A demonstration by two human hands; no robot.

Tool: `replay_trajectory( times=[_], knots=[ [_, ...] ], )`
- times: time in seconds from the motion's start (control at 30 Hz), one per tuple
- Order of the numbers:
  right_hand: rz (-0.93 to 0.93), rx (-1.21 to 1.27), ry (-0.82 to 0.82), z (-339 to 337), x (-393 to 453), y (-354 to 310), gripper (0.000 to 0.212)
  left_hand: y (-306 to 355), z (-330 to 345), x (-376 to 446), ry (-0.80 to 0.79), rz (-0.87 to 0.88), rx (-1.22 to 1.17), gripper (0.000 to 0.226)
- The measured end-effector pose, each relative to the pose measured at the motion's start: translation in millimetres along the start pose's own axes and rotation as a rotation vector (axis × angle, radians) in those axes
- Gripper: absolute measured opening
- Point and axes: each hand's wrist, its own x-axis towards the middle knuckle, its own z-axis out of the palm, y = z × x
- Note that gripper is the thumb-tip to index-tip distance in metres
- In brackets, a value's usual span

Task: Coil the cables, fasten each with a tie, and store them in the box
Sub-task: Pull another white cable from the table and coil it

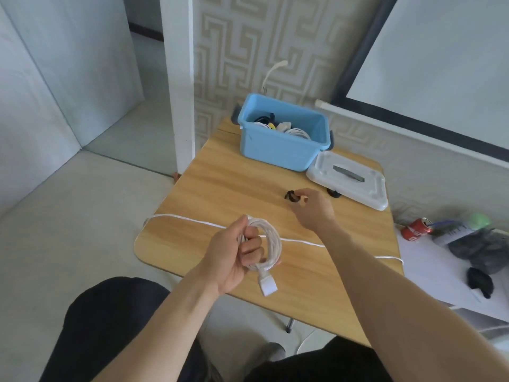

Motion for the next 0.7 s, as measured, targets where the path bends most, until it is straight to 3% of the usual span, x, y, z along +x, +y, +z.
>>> replay_trajectory(
  times=[0.23, 0.33, 0.47, 0.6, 0.7],
  knots=[
    [-0.072, -0.098, 0.075, 20, 25, 13, 0.019, -15, -21, 28, 0.026, 0.038, 0.116, 0.038],
    [-0.042, 0.017, 0.113, 12, 14, 7, 0.014, -17, -16, 25, 0.090, 0.090, 0.265, 0.042],
    [0.023, 0.367, 0.128, -11, -51, -19, 0.008, -22, -14, 13, 0.140, 0.213, 0.486, 0.048],
    [0.000, 0.475, 0.035, -15, -134, -27, 0.009, -31, -10, -6, 0.074, 0.329, 0.754, 0.075],
    [0.031, 0.503, -0.024, -8, -187, -22, 0.022, -43, 0, -23, 0.011, 0.336, 0.841, 0.059]
  ],
)
